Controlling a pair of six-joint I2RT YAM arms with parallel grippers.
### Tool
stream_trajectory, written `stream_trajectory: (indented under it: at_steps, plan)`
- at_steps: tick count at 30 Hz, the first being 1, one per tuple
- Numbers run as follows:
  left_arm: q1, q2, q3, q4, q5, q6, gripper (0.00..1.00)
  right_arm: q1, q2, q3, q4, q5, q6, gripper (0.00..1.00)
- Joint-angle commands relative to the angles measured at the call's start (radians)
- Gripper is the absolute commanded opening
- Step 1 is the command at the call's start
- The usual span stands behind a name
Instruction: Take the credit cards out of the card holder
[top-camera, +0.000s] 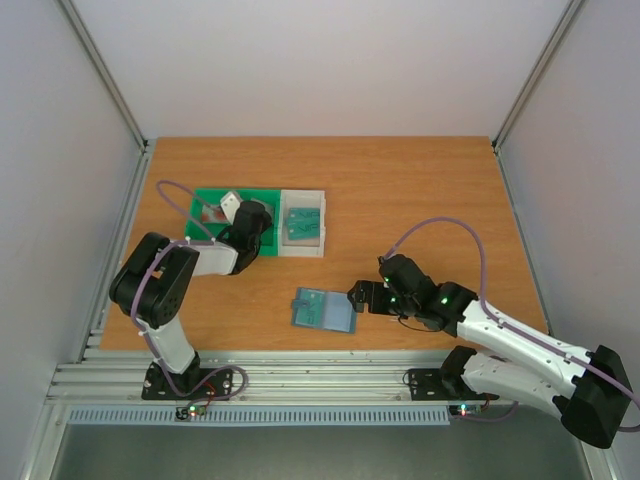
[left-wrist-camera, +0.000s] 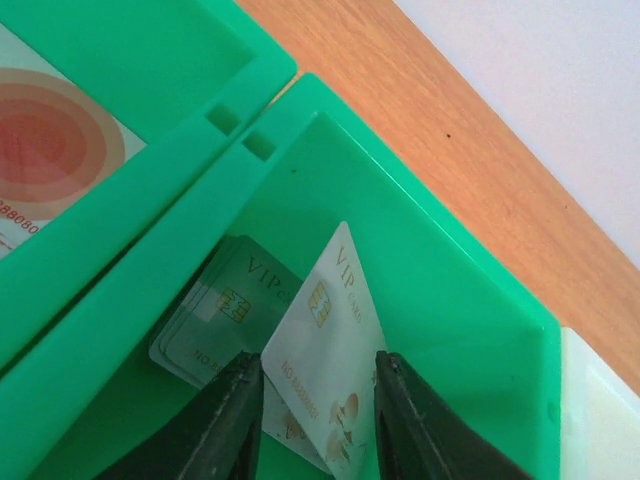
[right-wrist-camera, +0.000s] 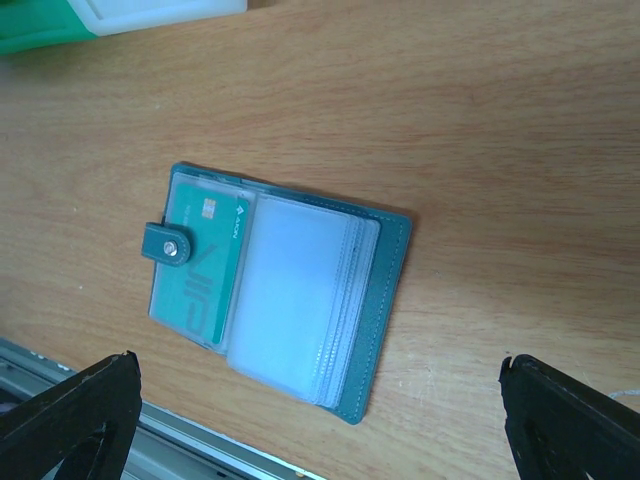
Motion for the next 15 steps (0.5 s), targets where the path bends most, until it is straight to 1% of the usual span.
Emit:
stream_trajectory:
  at_steps: [1,4,5,9,13,15]
  plan:
    - [0.0,-0.041,0.049,-0.055,0.007,0.016,0.35,0.006,-0.028,0.002,-0.02,0.022,-0.003,0.99]
    - [0.0,-0.067,0.085,-0.124,0.037,0.034,0.46,0.006,-0.022,0.015,-0.039,0.022,0.002,0.98]
    - [0.0,-0.073,0.1,-0.15,0.047,0.044,0.5,0.006,-0.021,0.02,-0.048,0.047,0.004,0.98]
    - [0.0,-0.102,0.162,-0.287,0.079,0.057,0.63,0.006,-0.031,0.036,-0.068,0.041,0.011,0.99]
    - [0.0,-0.134,0.2,-0.378,0.131,0.054,0.72,0.006,-0.045,0.039,-0.079,0.035,0.035,0.99]
    - [0.0,-0.147,0.225,-0.473,0.144,0.052,0.77,0.007,-0.05,0.041,-0.09,0.035,0.05,0.98]
